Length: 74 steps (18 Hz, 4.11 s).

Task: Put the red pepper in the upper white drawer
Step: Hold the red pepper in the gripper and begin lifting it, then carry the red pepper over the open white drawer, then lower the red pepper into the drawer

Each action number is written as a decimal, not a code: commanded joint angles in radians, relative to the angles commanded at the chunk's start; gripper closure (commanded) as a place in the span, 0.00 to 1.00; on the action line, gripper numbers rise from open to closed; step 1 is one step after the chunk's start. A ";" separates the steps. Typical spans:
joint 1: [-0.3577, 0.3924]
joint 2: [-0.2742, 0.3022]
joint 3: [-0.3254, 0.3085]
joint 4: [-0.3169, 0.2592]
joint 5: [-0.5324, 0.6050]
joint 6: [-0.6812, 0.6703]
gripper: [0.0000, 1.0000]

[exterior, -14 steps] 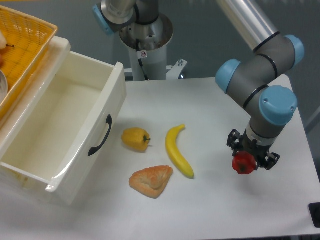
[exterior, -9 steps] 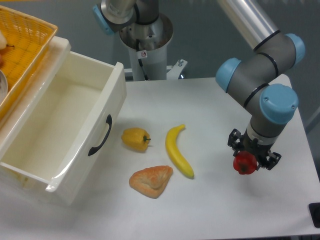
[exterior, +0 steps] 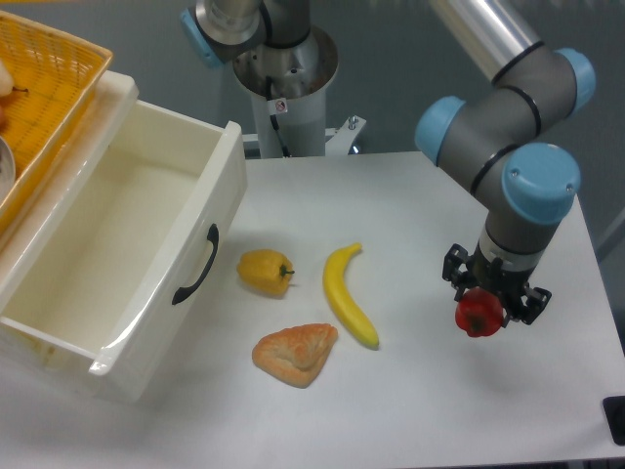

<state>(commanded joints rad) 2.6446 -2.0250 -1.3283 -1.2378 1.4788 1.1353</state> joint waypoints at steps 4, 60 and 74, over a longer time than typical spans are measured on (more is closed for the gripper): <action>-0.051 0.084 -0.037 -0.025 -0.008 -0.112 0.86; -0.568 0.344 -0.212 -0.161 -0.232 0.026 0.86; -0.580 0.299 -0.235 -0.163 -0.209 0.115 0.86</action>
<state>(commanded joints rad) 2.0648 -1.7257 -1.5630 -1.4005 1.2701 1.2501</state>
